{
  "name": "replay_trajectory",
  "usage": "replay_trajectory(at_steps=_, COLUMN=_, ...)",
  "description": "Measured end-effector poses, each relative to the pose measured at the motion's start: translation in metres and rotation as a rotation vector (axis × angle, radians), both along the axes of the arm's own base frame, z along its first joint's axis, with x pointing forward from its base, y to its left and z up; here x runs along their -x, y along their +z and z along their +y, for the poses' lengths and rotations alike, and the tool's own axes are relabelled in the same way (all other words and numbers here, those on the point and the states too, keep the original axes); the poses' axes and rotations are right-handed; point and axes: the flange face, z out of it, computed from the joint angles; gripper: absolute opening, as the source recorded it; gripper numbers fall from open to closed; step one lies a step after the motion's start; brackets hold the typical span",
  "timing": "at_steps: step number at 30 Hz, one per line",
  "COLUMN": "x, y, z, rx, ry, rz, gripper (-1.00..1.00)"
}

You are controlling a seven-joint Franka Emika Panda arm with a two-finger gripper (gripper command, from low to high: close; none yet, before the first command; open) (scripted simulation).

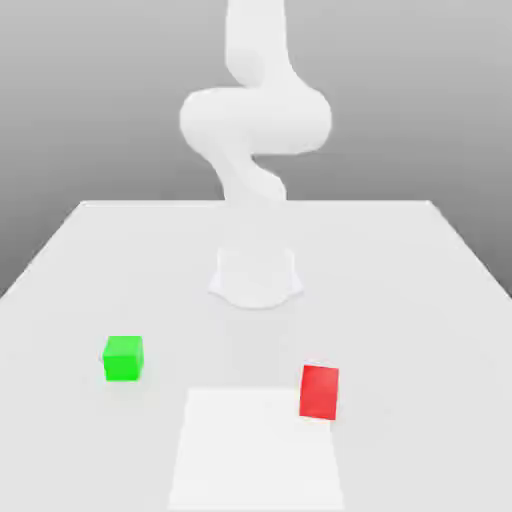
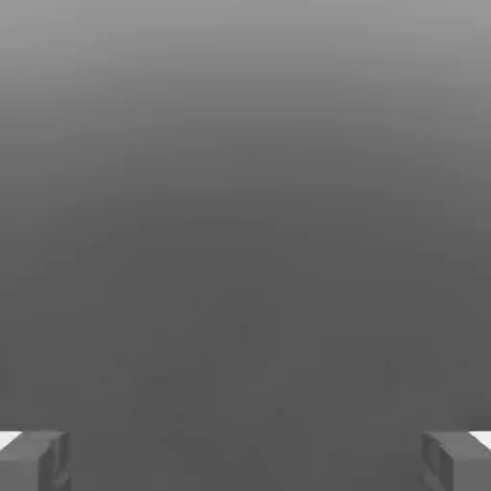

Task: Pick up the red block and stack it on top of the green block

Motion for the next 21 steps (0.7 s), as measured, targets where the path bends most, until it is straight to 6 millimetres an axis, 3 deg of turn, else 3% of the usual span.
replay_trajectory(at_steps=4, x=-0.037, y=-0.099, z=0.020, rx=-0.045, ry=-0.015, rz=0.153, gripper=0.00)
replay_trajectory(at_steps=9, x=-0.047, y=-0.224, z=0.047, rx=-0.072, ry=-0.045, rz=0.342, gripper=0.00)
replay_trajectory(at_steps=13, x=-0.026, y=-0.325, z=0.065, rx=-0.071, ry=-0.081, rz=0.502, gripper=0.00)
replay_trajectory(at_steps=17, x=0.020, y=-0.428, z=0.077, rx=-0.044, ry=-0.132, rz=0.672, gripper=0.00)
replay_trajectory(at_steps=19, x=0.032, y=-0.461, z=0.078, rx=-0.036, ry=-0.145, rz=0.709, gripper=0.00)
replay_trajectory(at_steps=21, x=0.035, y=-0.481, z=0.079, rx=-0.034, ry=-0.147, rz=0.718, gripper=0.00)
